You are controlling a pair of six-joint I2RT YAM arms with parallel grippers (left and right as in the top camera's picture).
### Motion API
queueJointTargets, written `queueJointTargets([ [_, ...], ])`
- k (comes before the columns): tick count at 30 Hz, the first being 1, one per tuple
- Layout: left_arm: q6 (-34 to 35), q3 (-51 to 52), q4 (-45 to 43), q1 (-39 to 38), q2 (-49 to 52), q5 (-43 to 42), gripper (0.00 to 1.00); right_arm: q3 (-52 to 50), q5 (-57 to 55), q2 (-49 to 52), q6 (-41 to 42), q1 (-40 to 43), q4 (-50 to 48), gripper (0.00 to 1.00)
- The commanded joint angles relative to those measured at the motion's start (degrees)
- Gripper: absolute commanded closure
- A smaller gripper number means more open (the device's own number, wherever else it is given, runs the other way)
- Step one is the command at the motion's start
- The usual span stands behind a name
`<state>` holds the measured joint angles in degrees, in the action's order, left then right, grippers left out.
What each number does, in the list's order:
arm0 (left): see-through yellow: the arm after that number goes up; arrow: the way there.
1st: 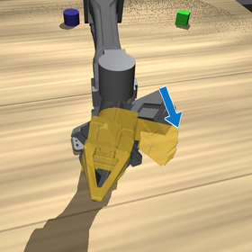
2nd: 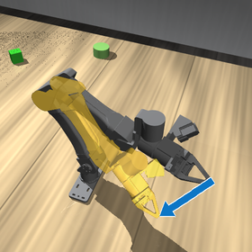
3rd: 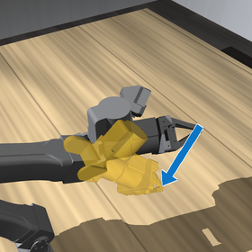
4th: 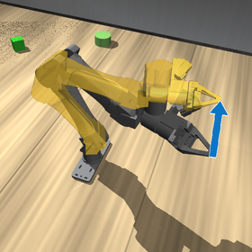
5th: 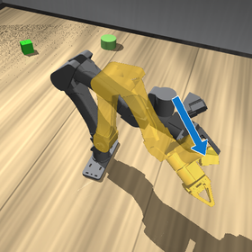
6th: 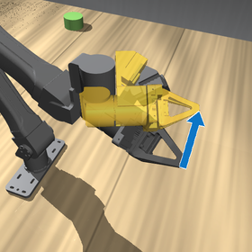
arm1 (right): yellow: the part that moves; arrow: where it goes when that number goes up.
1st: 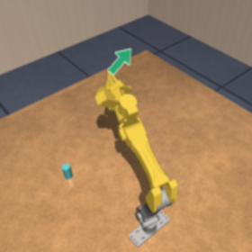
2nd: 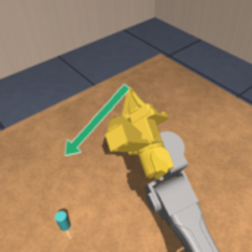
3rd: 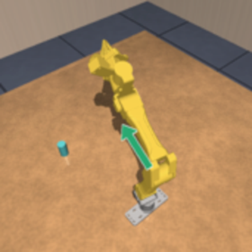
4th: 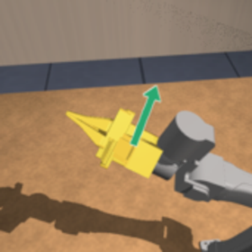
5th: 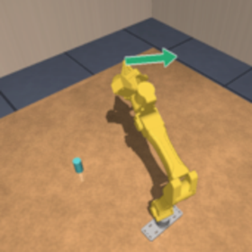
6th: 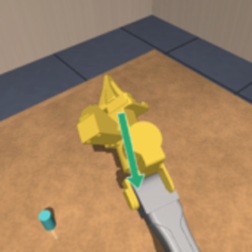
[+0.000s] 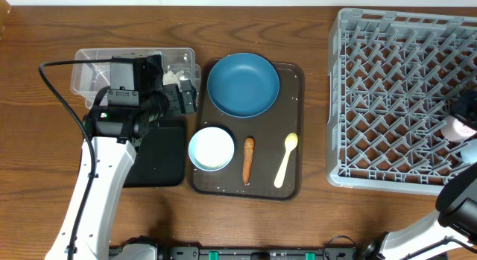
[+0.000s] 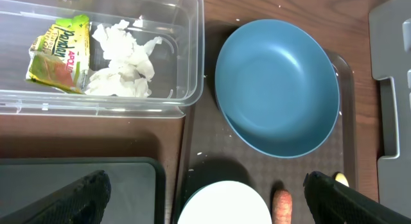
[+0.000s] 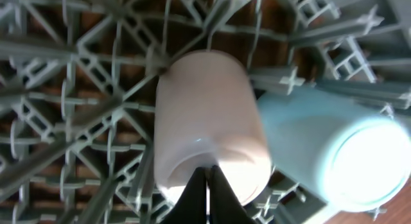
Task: Sort waste into correct bins and load items into the dishwasher rack
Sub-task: 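Place pink cup in dish rack with right gripper, then move right gripper to blue bowl and grasp its rim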
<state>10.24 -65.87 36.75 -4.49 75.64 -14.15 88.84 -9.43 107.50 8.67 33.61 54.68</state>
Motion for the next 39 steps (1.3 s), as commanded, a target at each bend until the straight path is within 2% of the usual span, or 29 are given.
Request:
queueJointTargets([
  [1, -0.8, -0.1, 0.5, 0.3, 0.0, 0.7, 0.02, -0.4, -1.7, 0.4, 0.7, 1.2, -1.7, 0.91],
  [7, -0.8, -0.1, 0.5, 0.3, 0.0, 0.7, 0.02, -0.3, -1.7, 0.4, 0.5, 1.2, -2.0, 0.53],
  [13, -0.8, -0.1, 0.5, 0.3, 0.0, 0.7, 0.02, 0.1, 1.0, -1.2, -0.6, 0.9, -1.1, 0.41],
  [19, -0.8, -0.1, 0.5, 0.3, 0.0, 0.7, 0.02, 2.7, 5.6, -8.2, -0.6, -1.5, -2.4, 0.34],
  [26, -0.8, -0.1, 0.5, 0.3, 0.0, 0.7, 0.02, 3.2, 23.7, -15.8, -3.2, -8.9, -8.0, 0.32],
  [30, -0.8, -0.1, 0.5, 0.3, 0.0, 0.7, 0.02, 3.2, 29.4, -15.3, -3.2, -16.6, -8.4, 0.30],
  [39, -0.8, 0.0, 0.7, 0.3, 0.0, 0.7, 0.02, 3.2, 29.1, -5.5, -5.7, -37.2, -13.1, 0.27],
])
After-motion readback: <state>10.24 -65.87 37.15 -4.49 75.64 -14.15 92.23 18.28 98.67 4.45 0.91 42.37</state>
